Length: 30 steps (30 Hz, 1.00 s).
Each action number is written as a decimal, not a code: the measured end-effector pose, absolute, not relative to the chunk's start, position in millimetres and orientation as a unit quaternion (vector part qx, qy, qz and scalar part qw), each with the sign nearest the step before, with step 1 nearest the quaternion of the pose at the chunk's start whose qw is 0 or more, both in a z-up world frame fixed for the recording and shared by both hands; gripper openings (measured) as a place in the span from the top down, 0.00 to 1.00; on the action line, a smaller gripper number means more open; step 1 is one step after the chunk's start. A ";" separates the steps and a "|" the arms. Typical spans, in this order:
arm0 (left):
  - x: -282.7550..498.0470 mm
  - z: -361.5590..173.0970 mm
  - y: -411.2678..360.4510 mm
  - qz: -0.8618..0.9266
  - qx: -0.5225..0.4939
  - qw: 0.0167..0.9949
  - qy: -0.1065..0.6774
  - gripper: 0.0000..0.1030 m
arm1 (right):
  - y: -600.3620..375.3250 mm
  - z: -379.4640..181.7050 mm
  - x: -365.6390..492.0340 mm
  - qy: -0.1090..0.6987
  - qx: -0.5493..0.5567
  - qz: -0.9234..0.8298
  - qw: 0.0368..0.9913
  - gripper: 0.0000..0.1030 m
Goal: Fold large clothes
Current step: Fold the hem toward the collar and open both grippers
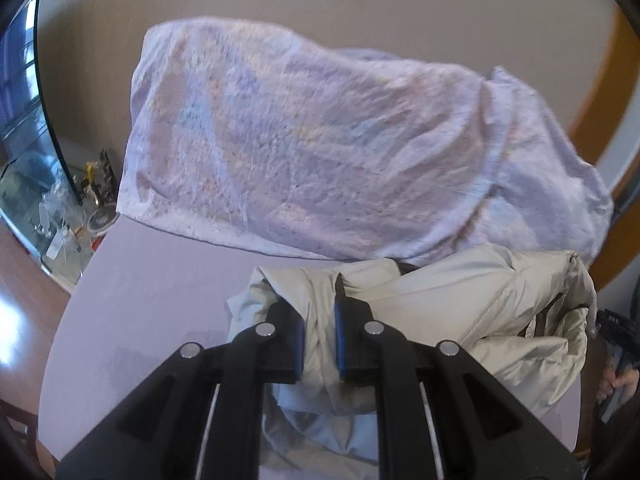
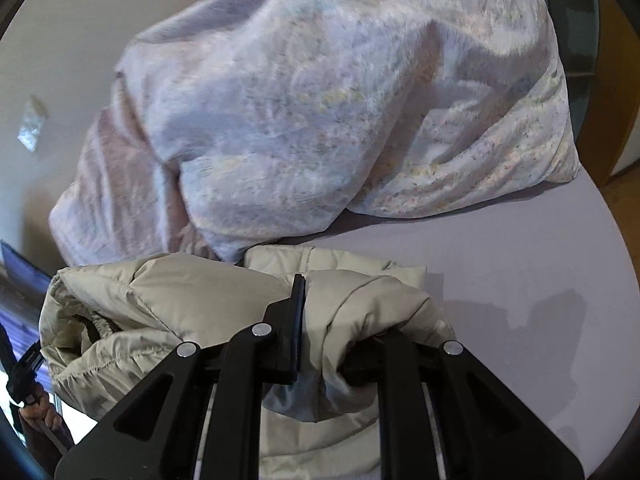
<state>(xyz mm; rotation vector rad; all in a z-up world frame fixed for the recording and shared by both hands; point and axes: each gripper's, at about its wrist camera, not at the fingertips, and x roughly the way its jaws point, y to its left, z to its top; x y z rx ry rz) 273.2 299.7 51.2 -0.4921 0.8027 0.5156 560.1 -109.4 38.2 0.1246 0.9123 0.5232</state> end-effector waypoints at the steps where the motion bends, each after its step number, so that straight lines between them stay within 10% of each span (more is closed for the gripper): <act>1: 277.9 45.2 303.4 0.250 -0.240 0.855 0.386 0.87 | -107.0 33.8 564.6 0.439 0.061 0.245 0.862 0.86; 18: 348.2 -43.3 338.5 0.297 -0.263 0.795 0.459 0.77 | -85.6 -45.9 639.1 0.537 0.118 0.202 0.810 0.83; 25: 362.1 -51.2 343.9 0.294 -0.265 0.787 0.473 0.62 | -105.5 -53.4 652.1 0.558 0.217 0.219 0.770 0.70; 30: 359.5 -37.3 347.5 0.282 -0.269 0.799 0.458 0.32 | -132.2 -40.3 644.4 0.543 0.264 0.235 0.762 0.57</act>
